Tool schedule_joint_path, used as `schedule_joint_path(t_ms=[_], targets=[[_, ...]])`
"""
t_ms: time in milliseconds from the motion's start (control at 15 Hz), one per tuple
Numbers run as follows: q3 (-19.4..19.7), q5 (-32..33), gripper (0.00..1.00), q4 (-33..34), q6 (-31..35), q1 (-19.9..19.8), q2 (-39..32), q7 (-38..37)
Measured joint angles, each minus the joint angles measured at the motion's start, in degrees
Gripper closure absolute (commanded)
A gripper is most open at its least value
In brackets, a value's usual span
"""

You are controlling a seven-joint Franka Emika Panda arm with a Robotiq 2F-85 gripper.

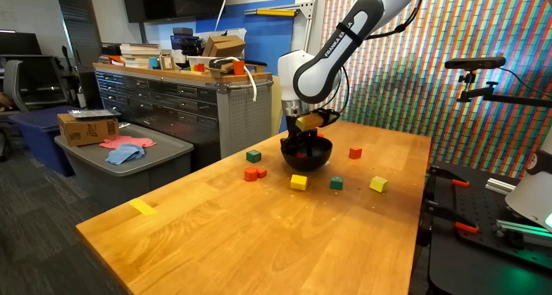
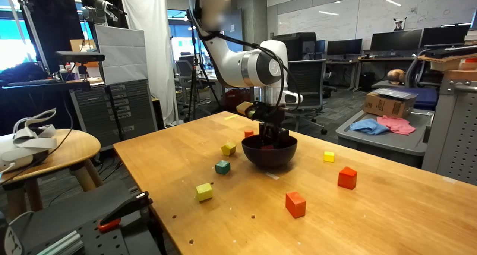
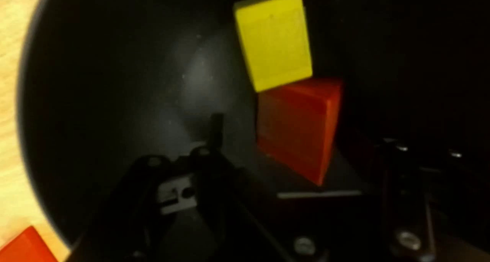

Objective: Take the blocks from the black bowl one at a time and place them on the table

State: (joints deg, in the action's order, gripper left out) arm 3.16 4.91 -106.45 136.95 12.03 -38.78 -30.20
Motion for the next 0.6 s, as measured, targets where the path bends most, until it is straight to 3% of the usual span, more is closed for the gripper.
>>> schedule_joint_path(t_ms=[133, 200, 267, 400, 600], targets=[[0.0, -1.3, 0.42, 0.5, -1.3, -0.1, -0.2, 0.0], [0.0, -2.1, 0.56, 0.6, -2.0, -0.3, -0.2, 0.0], [0.0, -2.8, 0.63, 0.6, -2.6, -0.4, -0.2, 0.0], [0.0, -4.0, 0.72, 0.9, -3.5, -0.6, -0.2, 0.0], [0.4, -4.8, 0.73, 1.0, -4.6, -1.0, 0.1, -0.2]])
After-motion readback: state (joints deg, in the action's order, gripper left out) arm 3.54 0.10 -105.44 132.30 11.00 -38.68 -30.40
